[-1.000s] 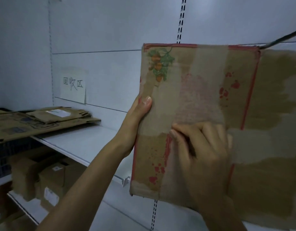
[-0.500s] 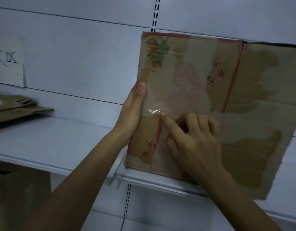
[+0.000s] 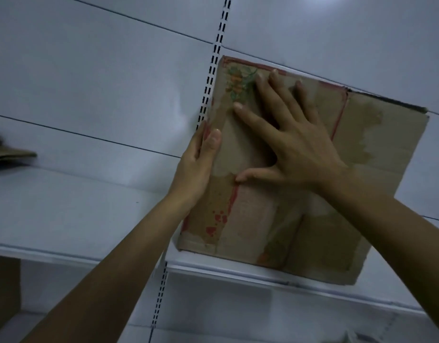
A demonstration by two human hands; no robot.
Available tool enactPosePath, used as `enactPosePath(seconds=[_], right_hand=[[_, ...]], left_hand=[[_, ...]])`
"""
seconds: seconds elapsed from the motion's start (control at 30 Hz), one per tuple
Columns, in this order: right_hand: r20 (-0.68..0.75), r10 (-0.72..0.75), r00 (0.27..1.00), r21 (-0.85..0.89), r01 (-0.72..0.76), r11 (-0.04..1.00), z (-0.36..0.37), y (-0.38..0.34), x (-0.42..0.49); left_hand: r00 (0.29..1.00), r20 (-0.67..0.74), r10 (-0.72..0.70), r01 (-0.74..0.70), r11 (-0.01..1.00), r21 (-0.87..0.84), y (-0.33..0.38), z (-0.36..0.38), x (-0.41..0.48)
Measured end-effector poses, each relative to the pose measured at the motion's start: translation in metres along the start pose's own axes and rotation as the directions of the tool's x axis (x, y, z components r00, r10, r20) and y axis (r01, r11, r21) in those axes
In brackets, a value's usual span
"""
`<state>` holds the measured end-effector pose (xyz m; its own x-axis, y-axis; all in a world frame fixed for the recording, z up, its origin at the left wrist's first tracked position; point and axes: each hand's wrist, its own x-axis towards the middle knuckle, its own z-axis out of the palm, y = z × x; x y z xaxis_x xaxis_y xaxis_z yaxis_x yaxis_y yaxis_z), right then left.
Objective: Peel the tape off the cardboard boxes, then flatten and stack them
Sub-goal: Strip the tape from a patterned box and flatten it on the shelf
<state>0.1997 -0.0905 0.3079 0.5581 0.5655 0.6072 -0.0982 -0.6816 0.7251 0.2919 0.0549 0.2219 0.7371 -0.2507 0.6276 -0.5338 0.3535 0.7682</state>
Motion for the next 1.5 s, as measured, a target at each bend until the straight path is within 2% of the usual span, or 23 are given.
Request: enactPosePath(seconds=[0.13, 0.33, 0.4, 0.43, 0.47, 0.5, 0.53, 0.57, 0.6, 0.63, 0.67, 0.73, 0.8, 0.9, 0.97, 1.1, 1.17, 1.23, 1.3, 1.4, 1.5], right_hand=[[-0.009, 0.010, 1.000, -0.010, -0.010, 1.000, 0.001, 0.004, 0.014], [-0.100, 0.018, 0.995, -0.006, -0.019, 1.000, 0.010, -0.009, 0.000], [-0.151, 0.143, 0.978, 0.046, -0.138, 0.989, 0.011, -0.023, -0.014], [-0.168, 0.297, 0.940, 0.124, -0.279, 0.952, 0.013, -0.034, -0.026], [-0.146, 0.490, 0.859, 0.232, -0.452, 0.861, 0.014, -0.048, -0.041], [-0.085, 0.656, 0.750, 0.340, -0.597, 0.726, 0.016, -0.064, -0.057], [-0.026, 0.751, 0.659, 0.405, -0.680, 0.611, 0.018, -0.080, -0.073], [0.011, 0.785, 0.620, 0.412, -0.718, 0.561, 0.021, -0.094, -0.086], [0.034, 0.782, 0.622, 0.383, -0.731, 0.565, 0.025, -0.104, -0.095], [0.062, 0.766, 0.639, 0.342, -0.735, 0.586, 0.028, -0.112, -0.099], [0.092, 0.757, 0.647, 0.305, -0.742, 0.597, 0.031, -0.117, -0.099], [0.130, 0.774, 0.619, 0.297, -0.770, 0.565, 0.030, -0.125, -0.094], [0.147, 0.791, 0.594, 0.314, -0.786, 0.532, 0.026, -0.130, -0.085], [0.133, 0.735, 0.665, 0.342, -0.727, 0.595, 0.018, -0.128, -0.066], [0.107, 0.685, 0.720, 0.352, -0.672, 0.651, 0.011, -0.122, -0.044], [0.105, 0.623, 0.775, 0.399, -0.606, 0.688, 0.002, -0.135, 0.005], [0.118, 0.540, 0.833, 0.387, -0.539, 0.748, 0.004, -0.151, 0.022], [0.105, 0.386, 0.916, 0.362, -0.397, 0.844, 0.008, -0.165, 0.031], [0.063, 0.214, 0.975, 0.329, -0.223, 0.918, 0.012, -0.177, 0.033], [-0.017, 0.100, 0.995, 0.272, -0.091, 0.958, 0.014, -0.191, 0.018], [-0.154, 0.108, 0.982, 0.224, -0.071, 0.972, 0.013, -0.189, 0.002]], left_hand=[[1.000, -0.013, 0.000, 0.000, 1.000, -0.016, -0.003, -0.004, 0.004], [0.999, 0.033, -0.021, 0.022, 0.999, -0.032, -0.002, -0.003, 0.003], [0.997, 0.053, -0.049, 0.051, 0.998, -0.033, 0.001, -0.002, 0.001], [0.998, 0.044, -0.050, 0.049, 0.999, 0.023, 0.002, -0.002, 0.000], [1.000, 0.011, -0.017, 0.015, 0.989, 0.149, 0.006, -0.002, 0.001], [0.997, -0.038, 0.074, -0.058, 0.946, 0.320, 0.013, -0.003, 0.003], [0.972, -0.072, 0.225, -0.164, 0.862, 0.480, 0.023, -0.002, 0.009], [0.926, -0.049, 0.374, -0.270, 0.748, 0.606, 0.038, 0.002, 0.019], [0.885, 0.026, 0.464, -0.347, 0.623, 0.701, 0.055, 0.008, 0.032], [0.873, 0.128, 0.471, -0.387, 0.507, 0.770, 0.073, 0.016, 0.047], [0.880, 0.231, 0.414, -0.409, 0.418, 0.811, 0.090, 0.023, 0.060], [0.905, 0.328, 0.271, -0.409, 0.345, 0.845, 0.111, 0.032, 0.077], [0.909, 0.310, 0.278, -0.392, 0.322, 0.862, 0.115, 0.023, 0.079], [0.908, 0.139, 0.394, -0.306, 0.400, 0.864, 0.112, -0.018, 0.066], [0.924, -0.039, 0.381, -0.182, 0.525, 0.831, 0.113, -0.055, 0.057], [0.895, -0.391, 0.213, 0.080, 0.786, 0.613, 0.091, -0.133, 0.022], [0.874, -0.484, 0.028, 0.187, 0.901, 0.390, 0.065, -0.164, -0.011], [0.846, -0.498, -0.190, 0.279, 0.954, 0.111, 0.044, -0.180, -0.046], [0.815, -0.469, -0.341, 0.347, 0.935, -0.077, 0.038, -0.187, -0.071], [0.810, -0.387, -0.441, 0.421, 0.896, -0.142, 0.051, -0.192, -0.087], [0.844, -0.363, -0.396, 0.398, 0.915, -0.073, 0.060, -0.194, -0.088]])
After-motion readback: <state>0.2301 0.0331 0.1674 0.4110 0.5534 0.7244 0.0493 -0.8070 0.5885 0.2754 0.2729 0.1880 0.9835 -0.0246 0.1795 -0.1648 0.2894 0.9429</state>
